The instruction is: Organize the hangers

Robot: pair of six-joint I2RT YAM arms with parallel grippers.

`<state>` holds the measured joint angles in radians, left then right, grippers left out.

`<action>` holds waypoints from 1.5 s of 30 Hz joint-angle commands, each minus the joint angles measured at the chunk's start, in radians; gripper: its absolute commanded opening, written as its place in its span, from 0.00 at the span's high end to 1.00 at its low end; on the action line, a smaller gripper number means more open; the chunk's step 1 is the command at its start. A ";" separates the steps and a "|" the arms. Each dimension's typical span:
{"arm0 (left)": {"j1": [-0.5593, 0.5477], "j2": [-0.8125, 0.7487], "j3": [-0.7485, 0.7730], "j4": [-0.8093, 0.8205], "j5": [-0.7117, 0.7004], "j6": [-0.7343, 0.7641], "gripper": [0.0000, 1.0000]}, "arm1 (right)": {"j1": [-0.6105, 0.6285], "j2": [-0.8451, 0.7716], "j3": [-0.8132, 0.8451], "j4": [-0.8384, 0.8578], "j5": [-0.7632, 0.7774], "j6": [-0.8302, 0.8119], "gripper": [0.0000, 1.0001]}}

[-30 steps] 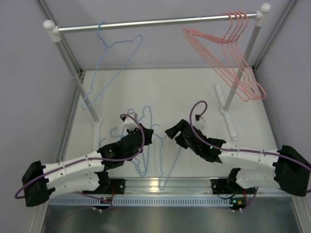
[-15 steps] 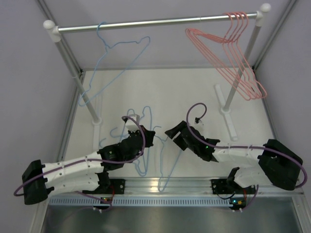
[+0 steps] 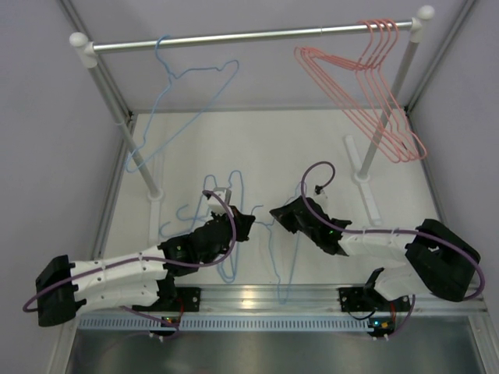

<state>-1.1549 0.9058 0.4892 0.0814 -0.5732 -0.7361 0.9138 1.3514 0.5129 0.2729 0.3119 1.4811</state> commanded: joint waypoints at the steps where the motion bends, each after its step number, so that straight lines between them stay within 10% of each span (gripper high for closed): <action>1: -0.002 0.008 -0.032 0.122 0.067 0.066 0.98 | -0.004 -0.041 0.027 0.071 -0.019 -0.015 1.00; 9: -0.020 -0.011 -0.110 0.234 0.090 0.110 0.45 | -0.035 -0.116 -0.007 0.078 -0.025 0.037 1.00; 16: -0.063 -0.016 -0.126 0.293 0.087 0.170 0.34 | -0.058 -0.121 -0.001 0.092 -0.050 0.068 1.00; 39: -0.212 0.329 -0.015 0.439 -0.010 0.199 0.37 | -0.084 -0.167 0.044 0.060 -0.060 0.079 1.00; 45: -0.224 0.358 0.000 0.460 -0.011 0.202 0.74 | -0.095 -0.207 0.033 0.040 -0.057 0.074 1.00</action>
<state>-1.3670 1.2675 0.4534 0.4603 -0.5625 -0.5488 0.8371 1.1847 0.5110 0.2886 0.2531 1.5562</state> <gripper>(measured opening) 0.333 0.024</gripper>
